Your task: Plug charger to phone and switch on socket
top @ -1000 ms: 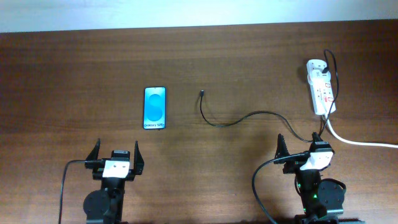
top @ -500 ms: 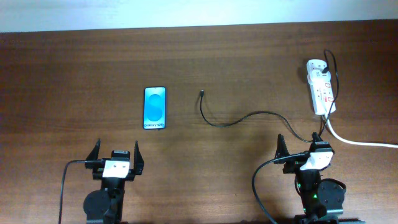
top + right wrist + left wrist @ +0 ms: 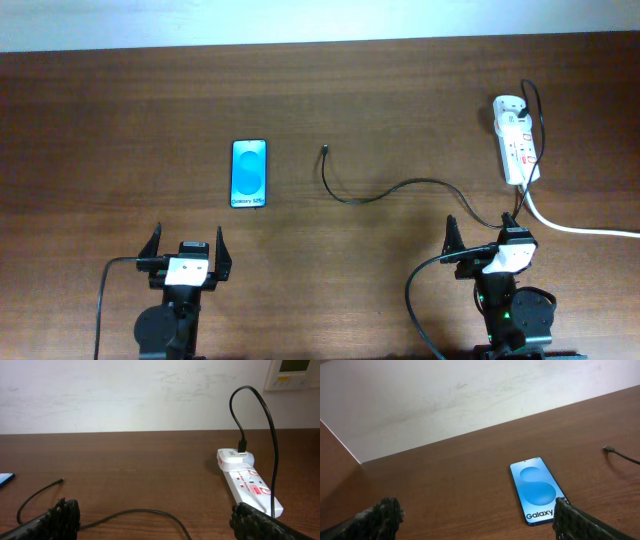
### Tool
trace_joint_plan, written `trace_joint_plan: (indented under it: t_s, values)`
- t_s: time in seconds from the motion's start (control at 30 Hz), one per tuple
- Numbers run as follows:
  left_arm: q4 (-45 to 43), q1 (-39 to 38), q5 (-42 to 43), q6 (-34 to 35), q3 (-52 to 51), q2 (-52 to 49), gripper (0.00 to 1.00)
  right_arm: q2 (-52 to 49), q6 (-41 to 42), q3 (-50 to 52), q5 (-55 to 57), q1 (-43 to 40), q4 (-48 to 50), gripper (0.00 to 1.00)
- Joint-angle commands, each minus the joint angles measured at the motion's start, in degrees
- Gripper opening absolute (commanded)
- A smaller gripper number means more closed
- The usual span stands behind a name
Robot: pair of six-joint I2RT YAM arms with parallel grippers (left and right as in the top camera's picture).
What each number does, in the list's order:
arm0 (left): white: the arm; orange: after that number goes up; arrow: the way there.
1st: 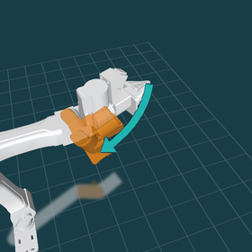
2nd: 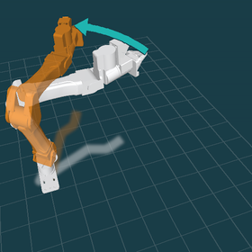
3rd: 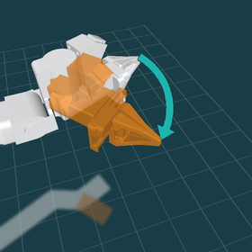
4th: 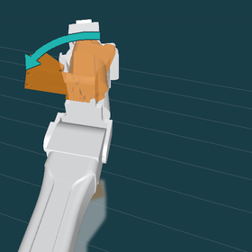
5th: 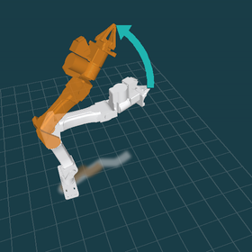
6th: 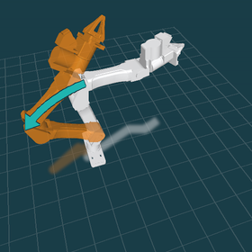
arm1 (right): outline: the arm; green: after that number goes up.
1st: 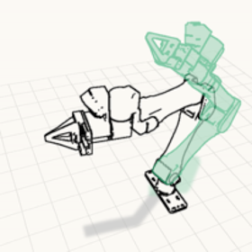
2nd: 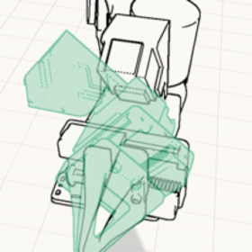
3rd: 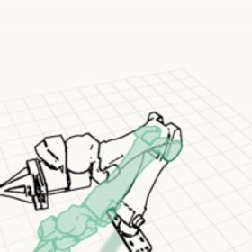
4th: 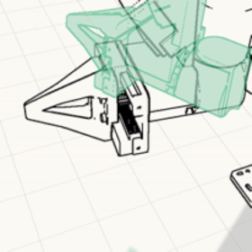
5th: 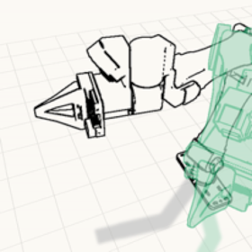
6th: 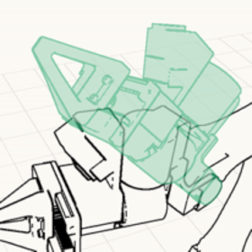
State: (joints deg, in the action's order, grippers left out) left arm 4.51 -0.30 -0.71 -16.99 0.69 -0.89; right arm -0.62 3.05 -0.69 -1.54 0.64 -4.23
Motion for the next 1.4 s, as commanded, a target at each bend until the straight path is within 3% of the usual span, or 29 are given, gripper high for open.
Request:
trace_joint_plan:
  t_s: [0.0, 0.73, 0.83, 1.13, 1.37]
  values:
    - [0.3, 0.2, -0.6, -0.9, -0.1, 0.6, 0.99, 0.4, 0.2, 0.4, -0.3, 0.5, -0.1, 0.98]
    - [-0.8, 0.2, -0.6, -0.1, 0.9, 0.1, 0.99, 0.4, 0.2, 0.4, -0.3, 0.5, -0.1, 0.99]
    - [-0.8, 0.2, -0.5, 2.8, 2.7, -2.6, 0.99, 0.4, 0.2, 0.4, -0.3, 0.5, -0.1, 0.99]
    - [0.0, 0.2, 2.3, 2.8, 18.3, -22.7, 0.99, 0.4, 0.2, 0.4, -0.3, 0.5, -0.1, 0.98]
    - [8.5, 0.2, 8.9, 3.4, 36.8, -45.1, 0.99, 0.4, 0.2, 0.4, -0.3, 0.5, -0.1, 0.99]
